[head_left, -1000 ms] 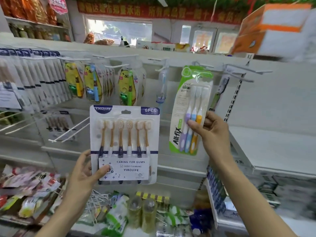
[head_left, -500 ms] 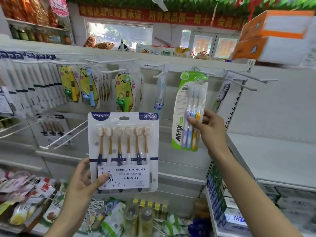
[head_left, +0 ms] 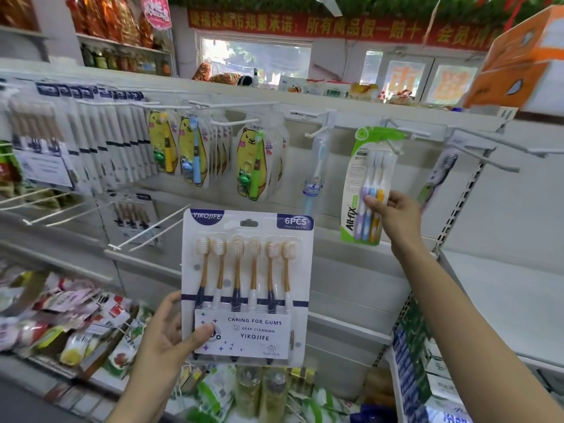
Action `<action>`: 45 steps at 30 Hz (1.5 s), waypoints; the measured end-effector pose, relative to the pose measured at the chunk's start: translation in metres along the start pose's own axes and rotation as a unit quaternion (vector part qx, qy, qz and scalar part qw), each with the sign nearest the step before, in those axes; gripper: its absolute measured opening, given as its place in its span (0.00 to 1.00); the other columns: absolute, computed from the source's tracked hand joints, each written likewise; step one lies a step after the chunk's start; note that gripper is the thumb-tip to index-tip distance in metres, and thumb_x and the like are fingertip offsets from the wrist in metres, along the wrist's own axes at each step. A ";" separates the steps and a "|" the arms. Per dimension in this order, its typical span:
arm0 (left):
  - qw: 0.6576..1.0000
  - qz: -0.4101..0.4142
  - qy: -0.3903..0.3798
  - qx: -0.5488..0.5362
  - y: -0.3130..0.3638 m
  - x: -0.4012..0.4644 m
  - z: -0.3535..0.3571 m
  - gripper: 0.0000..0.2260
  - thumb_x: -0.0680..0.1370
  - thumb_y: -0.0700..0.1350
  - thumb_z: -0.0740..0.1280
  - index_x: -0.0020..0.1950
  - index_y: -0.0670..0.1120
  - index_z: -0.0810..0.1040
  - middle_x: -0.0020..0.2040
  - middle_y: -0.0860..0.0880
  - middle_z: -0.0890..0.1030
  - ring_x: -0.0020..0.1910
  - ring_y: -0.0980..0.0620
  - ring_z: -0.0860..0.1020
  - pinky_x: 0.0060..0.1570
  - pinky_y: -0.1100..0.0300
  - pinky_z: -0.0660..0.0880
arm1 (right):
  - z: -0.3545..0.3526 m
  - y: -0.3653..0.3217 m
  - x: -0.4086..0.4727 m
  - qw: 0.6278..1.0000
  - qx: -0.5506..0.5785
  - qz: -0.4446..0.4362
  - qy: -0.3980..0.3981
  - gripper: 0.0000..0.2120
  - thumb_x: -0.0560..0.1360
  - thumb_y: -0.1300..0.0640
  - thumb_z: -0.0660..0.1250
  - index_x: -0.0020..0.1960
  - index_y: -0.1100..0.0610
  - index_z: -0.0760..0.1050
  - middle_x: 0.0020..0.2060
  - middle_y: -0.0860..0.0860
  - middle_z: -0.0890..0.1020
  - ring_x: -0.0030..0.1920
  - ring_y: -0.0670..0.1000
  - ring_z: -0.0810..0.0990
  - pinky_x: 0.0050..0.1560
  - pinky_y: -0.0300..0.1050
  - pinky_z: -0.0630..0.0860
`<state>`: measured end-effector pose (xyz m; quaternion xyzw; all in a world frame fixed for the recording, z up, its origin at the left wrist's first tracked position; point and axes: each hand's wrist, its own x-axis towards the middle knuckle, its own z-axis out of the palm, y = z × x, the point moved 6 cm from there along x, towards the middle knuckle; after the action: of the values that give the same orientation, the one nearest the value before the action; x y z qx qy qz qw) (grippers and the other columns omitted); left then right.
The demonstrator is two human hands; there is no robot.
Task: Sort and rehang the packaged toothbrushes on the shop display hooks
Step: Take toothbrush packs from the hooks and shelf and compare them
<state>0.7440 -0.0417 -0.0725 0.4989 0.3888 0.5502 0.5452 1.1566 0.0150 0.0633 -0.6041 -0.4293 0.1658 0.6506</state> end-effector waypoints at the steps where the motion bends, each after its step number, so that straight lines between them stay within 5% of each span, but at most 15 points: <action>1: 1.000 -0.002 0.004 0.004 -0.002 -0.001 -0.003 0.29 0.61 0.42 0.79 0.60 0.47 0.75 0.52 0.47 0.86 0.49 0.47 0.85 0.43 0.61 0.82 | 0.001 0.000 0.001 1.000 -0.002 0.000 -0.004 0.01 0.75 0.59 0.74 0.46 0.56 0.82 0.43 0.53 0.86 0.40 0.48 0.84 0.45 0.43 0.79; 4: 1.000 -0.008 0.003 0.007 -0.006 -0.006 -0.008 0.24 0.65 0.35 0.73 0.60 0.47 0.75 0.52 0.47 0.86 0.49 0.47 0.85 0.42 0.61 0.82 | 0.006 -0.001 0.001 1.000 -0.021 0.003 -0.012 0.06 0.77 0.58 0.72 0.51 0.61 0.81 0.43 0.54 0.84 0.40 0.46 0.81 0.41 0.36 0.77; 10: 1.000 -0.018 -0.005 0.008 -0.002 -0.014 -0.016 0.22 0.71 0.27 0.70 0.60 0.45 0.74 0.51 0.47 0.87 0.48 0.49 0.85 0.41 0.62 0.82 | 0.012 0.005 -0.006 0.994 -0.102 0.018 0.018 0.09 0.75 0.64 0.70 0.54 0.65 0.78 0.44 0.58 0.81 0.44 0.56 0.79 0.40 0.42 0.72; 15: 1.000 -0.015 -0.014 -0.002 0.004 -0.016 -0.029 0.22 0.69 0.30 0.72 0.60 0.44 0.74 0.52 0.44 0.86 0.49 0.46 0.85 0.43 0.61 0.82 | 0.011 -0.010 -0.038 0.987 -0.142 0.003 0.072 0.30 0.73 0.63 0.73 0.72 0.63 0.66 0.61 0.58 0.75 0.61 0.58 0.75 0.65 0.57 0.72; 22: 0.999 -0.013 -0.026 -0.015 0.013 -0.017 -0.056 0.24 0.67 0.37 0.73 0.61 0.48 0.74 0.54 0.47 0.86 0.53 0.48 0.85 0.45 0.61 0.82 | 0.040 -0.054 -0.113 0.968 -0.213 -0.102 0.088 0.34 0.75 0.59 0.72 0.76 0.56 0.61 0.78 0.60 0.50 0.79 0.56 0.47 0.78 0.56 0.53; 28: 0.999 -0.005 -0.038 -0.022 0.020 -0.018 -0.093 0.26 0.66 0.40 0.78 0.62 0.48 0.74 0.55 0.46 0.86 0.53 0.47 0.84 0.46 0.59 0.82 | 0.102 -0.088 -0.187 0.977 -0.131 -0.166 0.020 0.24 0.78 0.54 0.71 0.71 0.52 0.68 0.76 0.51 0.58 0.77 0.49 0.56 0.75 0.47 0.58; 32: 1.000 0.002 -0.013 -0.019 0.029 -0.021 -0.133 0.25 0.68 0.37 0.76 0.63 0.47 0.73 0.54 0.46 0.86 0.53 0.46 0.84 0.45 0.59 0.82 | 0.170 -0.097 -0.238 0.983 0.019 -0.090 -0.159 0.18 0.78 0.46 0.65 0.66 0.50 0.74 0.62 0.45 0.80 0.63 0.46 0.77 0.64 0.46 0.75; 36: 1.000 -0.001 0.015 -0.024 0.037 -0.029 -0.178 0.24 0.69 0.31 0.73 0.61 0.47 0.73 0.50 0.47 0.87 0.49 0.48 0.85 0.40 0.62 0.81 | 0.230 -0.110 -0.277 0.956 0.095 -0.053 -0.273 0.14 0.75 0.50 0.68 0.58 0.53 0.80 0.52 0.49 0.86 0.54 0.49 0.84 0.55 0.42 0.80; 41: 0.998 0.005 0.048 -0.032 0.034 -0.034 -0.241 0.46 0.51 0.54 0.87 0.65 0.48 0.73 0.54 0.41 0.85 0.53 0.41 0.84 0.47 0.53 0.83 | 0.293 -0.115 -0.302 0.929 0.147 -0.026 -0.339 0.14 0.72 0.59 0.72 0.57 0.57 0.81 0.50 0.51 0.87 0.51 0.49 0.86 0.50 0.38 0.80; 45: 0.996 0.016 0.091 -0.016 0.035 -0.036 -0.282 0.45 0.52 0.53 0.87 0.65 0.44 0.73 0.53 0.40 0.85 0.51 0.44 0.85 0.46 0.54 0.83 | 0.341 -0.113 -0.313 0.912 0.147 -0.021 -0.381 0.13 0.73 0.64 0.73 0.56 0.57 0.82 0.49 0.50 0.88 0.49 0.48 0.86 0.47 0.37 0.80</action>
<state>0.4585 -0.0478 -0.0990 0.4440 0.4202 0.6083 0.5062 0.6833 -0.0196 0.0227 -0.3832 -0.6281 0.4312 0.5222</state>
